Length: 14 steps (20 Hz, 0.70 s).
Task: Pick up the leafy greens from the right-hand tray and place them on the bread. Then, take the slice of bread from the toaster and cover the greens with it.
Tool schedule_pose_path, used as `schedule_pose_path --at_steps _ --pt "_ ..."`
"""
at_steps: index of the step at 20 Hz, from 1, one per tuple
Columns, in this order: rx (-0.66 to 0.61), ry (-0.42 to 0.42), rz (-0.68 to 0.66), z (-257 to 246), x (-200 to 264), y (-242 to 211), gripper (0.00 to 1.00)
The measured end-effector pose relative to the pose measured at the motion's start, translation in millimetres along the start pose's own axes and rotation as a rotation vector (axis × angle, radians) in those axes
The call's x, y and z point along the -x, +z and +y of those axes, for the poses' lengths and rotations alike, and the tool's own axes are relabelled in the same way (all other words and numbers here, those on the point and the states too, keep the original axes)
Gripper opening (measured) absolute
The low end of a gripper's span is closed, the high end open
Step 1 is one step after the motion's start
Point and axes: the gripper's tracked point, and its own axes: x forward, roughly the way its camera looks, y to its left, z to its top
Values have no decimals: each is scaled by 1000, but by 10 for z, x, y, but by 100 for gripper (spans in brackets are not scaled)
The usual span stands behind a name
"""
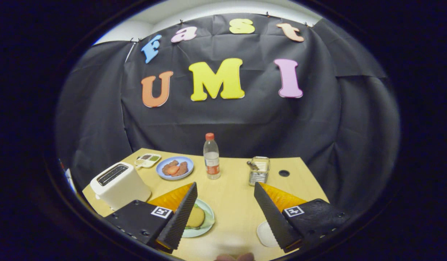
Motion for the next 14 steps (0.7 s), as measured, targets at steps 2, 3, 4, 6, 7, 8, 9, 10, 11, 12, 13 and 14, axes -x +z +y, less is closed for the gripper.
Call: schedule_pose_path --at_steps 2,3,4,6,7,8,9,10,11,12,13,14 --pt "7 3 -45 -98 270 240 96" --pt "12 -12 -77 -219 407 396 96" --pt "4 -16 -96 -284 530 488 96" --pt "-14 -31 -105 -435 744 597 95" --pt "-31 -32 -105 -494 842 653 95" --pt "-38 -46 -114 -585 935 739 95" --pt "-38 -63 -128 -706 998 815 96" --pt "-30 -81 -150 -801 1095 903 95" --pt "-23 -92 -161 -859 1171 951 95" --pt "-16 -100 -171 -901 1229 993 95" --pt "-4 -117 -186 -958 1293 1044 95" --pt "3 -129 -198 -1006 1331 1084 95"
